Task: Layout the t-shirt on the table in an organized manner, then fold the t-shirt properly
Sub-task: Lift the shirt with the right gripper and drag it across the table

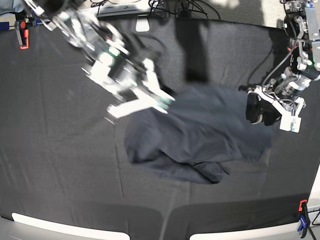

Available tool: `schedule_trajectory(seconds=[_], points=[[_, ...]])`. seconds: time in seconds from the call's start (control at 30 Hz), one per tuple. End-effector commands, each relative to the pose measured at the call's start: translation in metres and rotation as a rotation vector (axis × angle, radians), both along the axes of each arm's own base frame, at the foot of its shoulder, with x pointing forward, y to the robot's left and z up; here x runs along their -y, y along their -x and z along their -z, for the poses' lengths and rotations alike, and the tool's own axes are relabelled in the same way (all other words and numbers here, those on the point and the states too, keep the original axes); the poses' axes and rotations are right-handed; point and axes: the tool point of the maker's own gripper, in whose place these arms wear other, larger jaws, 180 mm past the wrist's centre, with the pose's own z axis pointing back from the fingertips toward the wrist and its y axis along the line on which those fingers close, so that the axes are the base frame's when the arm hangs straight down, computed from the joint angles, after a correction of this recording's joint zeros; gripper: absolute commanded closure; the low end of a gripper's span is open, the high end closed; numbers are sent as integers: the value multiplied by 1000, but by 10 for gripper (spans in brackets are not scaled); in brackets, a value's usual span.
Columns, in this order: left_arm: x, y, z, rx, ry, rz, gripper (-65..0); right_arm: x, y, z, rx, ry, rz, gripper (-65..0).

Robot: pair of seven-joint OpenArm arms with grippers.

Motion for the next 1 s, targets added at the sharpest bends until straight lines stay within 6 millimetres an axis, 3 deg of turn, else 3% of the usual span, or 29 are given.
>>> schedule_trajectory(seconds=[0.0,0.33,0.47,0.63,0.8,0.97], points=[[-2,-7,-15,51,3,-1,-261,11,-3,-8,29,18,14,0],[-2,-6,-14,50,3,-1,-260,121,34,4,-60,176,193,0],[-2,-7,-15,51,3,-1,-260,162,36,-6,-45,237,273,0],[-2,-4,-9,19,-4,4,-261,207,22,-32,28,293,379,0],[1,8,7,-91,-2,27,-261,242,11,-60,95,315,468,0],[11,15,20,-156,74,33,-261,252,9,-72,94,237,510,0]])
